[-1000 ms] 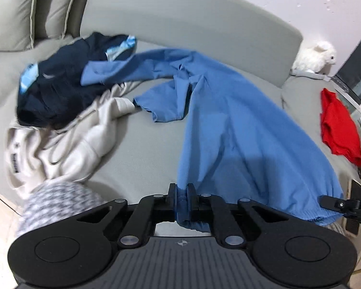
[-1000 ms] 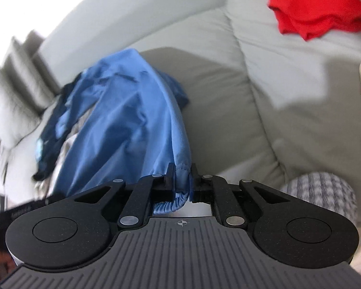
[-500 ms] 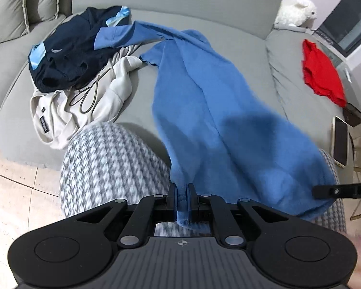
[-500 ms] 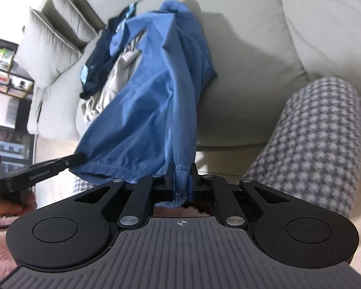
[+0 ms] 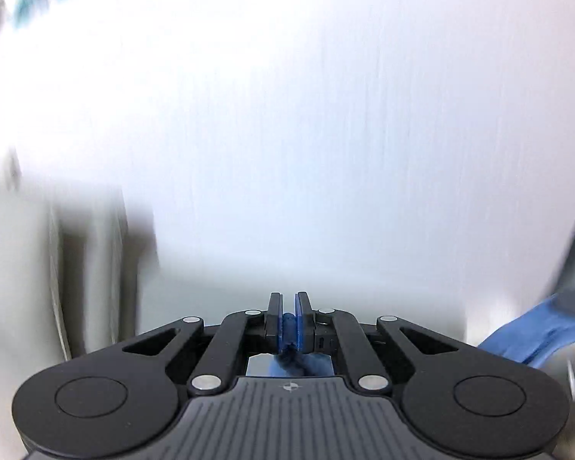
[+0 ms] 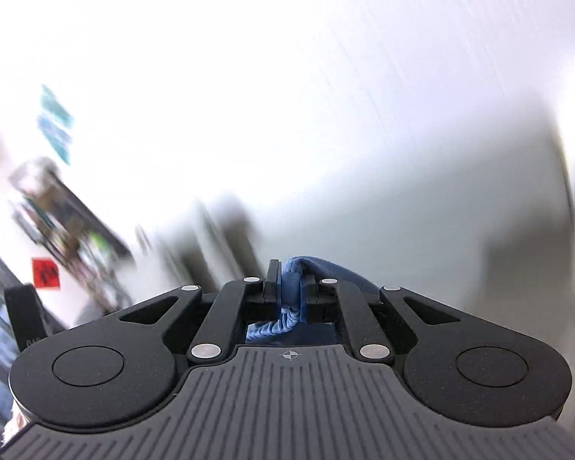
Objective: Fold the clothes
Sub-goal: 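Lift both cuffs high with both grippers to hang the sweatpants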
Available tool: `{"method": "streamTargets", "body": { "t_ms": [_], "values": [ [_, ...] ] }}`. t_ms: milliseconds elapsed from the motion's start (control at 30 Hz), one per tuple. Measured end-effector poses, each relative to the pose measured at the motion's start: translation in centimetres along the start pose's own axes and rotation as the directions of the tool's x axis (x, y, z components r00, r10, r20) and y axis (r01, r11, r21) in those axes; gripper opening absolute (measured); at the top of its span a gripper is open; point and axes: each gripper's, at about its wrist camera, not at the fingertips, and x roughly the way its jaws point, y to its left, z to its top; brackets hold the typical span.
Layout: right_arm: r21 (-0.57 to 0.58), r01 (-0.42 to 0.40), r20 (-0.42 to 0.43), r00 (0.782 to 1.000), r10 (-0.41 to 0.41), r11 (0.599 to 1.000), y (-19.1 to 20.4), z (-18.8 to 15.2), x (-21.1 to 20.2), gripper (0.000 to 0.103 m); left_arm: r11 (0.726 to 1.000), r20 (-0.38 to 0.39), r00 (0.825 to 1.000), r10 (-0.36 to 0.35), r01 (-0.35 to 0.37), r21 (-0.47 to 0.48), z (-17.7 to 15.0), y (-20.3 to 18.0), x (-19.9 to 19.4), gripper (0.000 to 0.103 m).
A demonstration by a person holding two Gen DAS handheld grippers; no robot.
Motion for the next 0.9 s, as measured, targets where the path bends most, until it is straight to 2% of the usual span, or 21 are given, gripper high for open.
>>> {"method": "streamTargets", "body": {
  "t_ms": [33, 100, 133, 200, 267, 300, 333, 367, 400, 467, 533, 567, 600, 633, 667, 700, 733, 767, 800, 833, 900],
  "values": [
    [-0.033, -0.004, 0.052, 0.999, 0.006, 0.999, 1.4, 1.8, -1.1, 0.008, 1.0, 0.084, 0.996, 0.01, -0.011, 0.011, 2.1, -0.3, -2.1, 0.006],
    [-0.169, 0.0, 0.205, 0.978, 0.035, 0.986, 7.6, 7.3, -5.6, 0.008, 0.999, 0.221, 0.975, 0.029, -0.036, 0.03, 5.2, -0.7, -6.5, 0.006],
    [-0.183, 0.001, 0.215, 0.976, 0.039, 0.983, 8.3, 7.7, -6.0, 0.008, 0.998, 0.262, 0.964, 0.035, -0.046, 0.036, 6.1, -0.9, -8.1, 0.006],
    [-0.286, 0.035, 0.295, 0.954, 0.054, 0.957, 13.1, 9.4, -9.8, 0.008, 0.997, 0.35, 0.935, 0.051, -0.07, 0.042, 8.1, -1.0, -12.6, 0.006],
    [-0.332, 0.055, 0.335, 0.94, 0.063, 0.942, 15.9, 10.0, -12.3, 0.008, 0.996, 0.392, 0.918, 0.061, -0.083, 0.04, 9.2, -0.9, -15.9, 0.006],
    [-0.347, 0.064, 0.35, 0.934, 0.066, 0.936, 17.6, 10.3, -14.0, 0.008, 0.995, 0.41, 0.91, 0.065, -0.089, 0.039, 9.7, -0.8, -17.4, 0.0],
    [-0.351, 0.067, 0.354, 0.933, 0.066, 0.934, 18.3, 10.5, -14.7, 0.008, 0.994, 0.425, 0.902, 0.074, -0.099, 0.038, 10.0, -0.7, -18.4, 0.0],
    [-0.348, 0.073, 0.359, 0.931, 0.061, 0.935, 19.3, 10.8, -16.1, 0.008, 0.991, 0.454, 0.886, 0.094, -0.125, 0.039, 10.4, -0.7, -19.8, 0.0],
    [-0.339, 0.074, 0.359, 0.932, 0.056, 0.938, 20.2, 11.0, -17.6, 0.008, 0.991, 0.464, 0.881, 0.098, -0.131, 0.04, 10.7, -0.5, -21.0, 0.0],
    [-0.325, 0.077, 0.353, 0.934, 0.046, 0.943, 20.8, 11.0, -19.5, 0.008, 0.993, 0.455, 0.887, 0.082, -0.113, 0.042, 11.3, -0.3, -22.8, 0.0],
    [-0.32, 0.078, 0.35, 0.936, 0.041, 0.944, 21.3, 10.9, -21.0, 0.008, 0.993, 0.419, 0.906, 0.056, -0.095, 0.071, 11.3, -0.6, -23.6, 0.0],
    [-0.322, 0.083, 0.351, 0.936, 0.037, 0.943, 21.2, 10.8, -21.0, 0.008, 0.992, 0.385, 0.922, 0.038, -0.082, 0.098, 10.7, -1.0, -23.3, 0.0],
    [-0.327, 0.1, 0.346, 0.938, 0.02, 0.94, 21.0, 10.4, -20.6, 0.008, 0.992, 0.308, 0.951, 0.004, -0.042, 0.117, 9.0, -1.5, -22.1, 0.008],
    [-0.331, 0.117, 0.339, 0.941, 0.003, 0.936, 20.7, 10.0, -20.1, 0.008, 0.993, 0.213, 0.976, -0.036, 0.01, 0.122, 6.6, -1.8, -20.4, 0.011],
    [-0.332, 0.135, 0.306, 0.951, -0.029, 0.933, 20.1, 9.5, -19.2, 0.008, 0.991, 0.116, 0.99, -0.077, 0.062, 0.122, 4.3, -2.1, -18.8, 0.017],
    [-0.334, 0.154, 0.275, 0.96, -0.06, 0.93, 19.6, 8.9, -18.3, 0.008, 0.987, 0.018, 0.993, -0.117, 0.114, 0.116, 2.0, -2.4, -17.1, 0.022],
    [-0.338, 0.169, 0.255, 0.963, -0.082, 0.926, 19.1, 8.3, -17.3, 0.008, 0.982, -0.068, 0.985, -0.156, 0.162, 0.098, -1.1, -2.5, -15.7, 0.023],
    [-0.34, 0.189, 0.217, 0.969, -0.119, 0.921, 17.8, 7.4, -15.9, 0.008, 0.976, -0.146, 0.97, -0.195, 0.207, 0.072, -4.5, -2.6, -14.5, 0.023],
    [-0.326, 0.204, 0.152, 0.975, -0.162, 0.923, 15.8, 5.9, -14.1, 0.008, 0.967, -0.222, 0.947, -0.234, 0.249, 0.042, -8.0, -2.6, -13.3, 0.023],
    [-0.324, 0.206, 0.138, 0.976, -0.169, 0.923, 15.1, 5.4, -13.4, 0.008, 0.964, -0.273, 0.929, -0.249, 0.264, 0.019, -10.4, -2.6, -12.6, 0.023],
    [-0.319, 0.221, 0.038, 0.975, -0.221, 0.922, 11.9, 2.4, -10.8, 0.008, 0.953, -0.398, 0.868, -0.297, 0.293, -0.074, -18.0, -2.3, -10.9, 0.023]
  ]
}}
